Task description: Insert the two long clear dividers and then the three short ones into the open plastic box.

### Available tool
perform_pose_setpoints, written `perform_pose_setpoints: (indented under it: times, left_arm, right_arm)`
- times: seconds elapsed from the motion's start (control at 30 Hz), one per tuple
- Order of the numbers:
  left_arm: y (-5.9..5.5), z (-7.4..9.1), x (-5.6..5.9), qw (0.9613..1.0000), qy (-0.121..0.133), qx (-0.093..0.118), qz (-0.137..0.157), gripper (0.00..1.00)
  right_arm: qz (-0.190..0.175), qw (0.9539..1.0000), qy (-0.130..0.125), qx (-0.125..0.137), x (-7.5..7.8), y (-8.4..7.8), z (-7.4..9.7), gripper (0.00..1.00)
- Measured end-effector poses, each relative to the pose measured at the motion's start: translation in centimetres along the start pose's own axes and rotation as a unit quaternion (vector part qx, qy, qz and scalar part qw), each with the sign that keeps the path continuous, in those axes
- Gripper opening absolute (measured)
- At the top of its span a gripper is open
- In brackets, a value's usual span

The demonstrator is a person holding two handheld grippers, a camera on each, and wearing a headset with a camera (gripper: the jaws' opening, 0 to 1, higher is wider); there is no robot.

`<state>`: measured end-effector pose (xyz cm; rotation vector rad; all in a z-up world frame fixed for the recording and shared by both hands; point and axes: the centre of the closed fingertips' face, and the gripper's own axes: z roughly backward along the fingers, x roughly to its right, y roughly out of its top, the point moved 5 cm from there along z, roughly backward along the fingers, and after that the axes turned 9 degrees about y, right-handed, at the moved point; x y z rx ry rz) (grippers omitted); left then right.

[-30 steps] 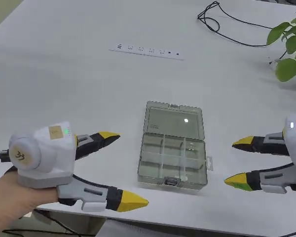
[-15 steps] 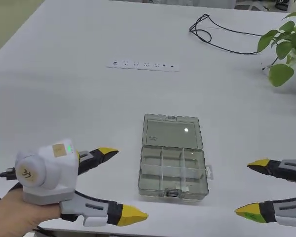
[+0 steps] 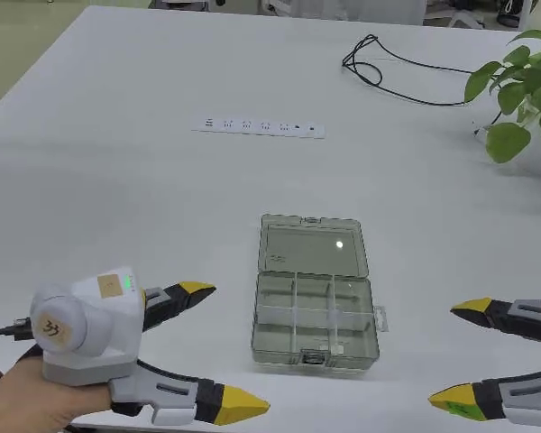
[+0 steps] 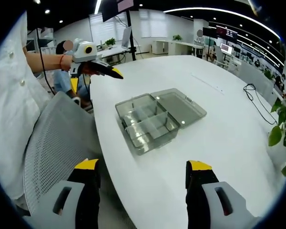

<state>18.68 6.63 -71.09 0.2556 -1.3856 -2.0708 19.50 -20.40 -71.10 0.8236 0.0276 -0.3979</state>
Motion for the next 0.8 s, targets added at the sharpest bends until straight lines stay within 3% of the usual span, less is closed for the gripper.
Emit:
perform_pose_setpoints:
  times: [0.8]
  left_arm:
    - [-0.21, -0.12, 0.05, 1.0000, 0.000, -0.001, -0.001, 1.00]
  right_arm:
    - [0.007, 1.0000, -0.003, 0.003, 0.21, 0.19, 0.32, 0.75]
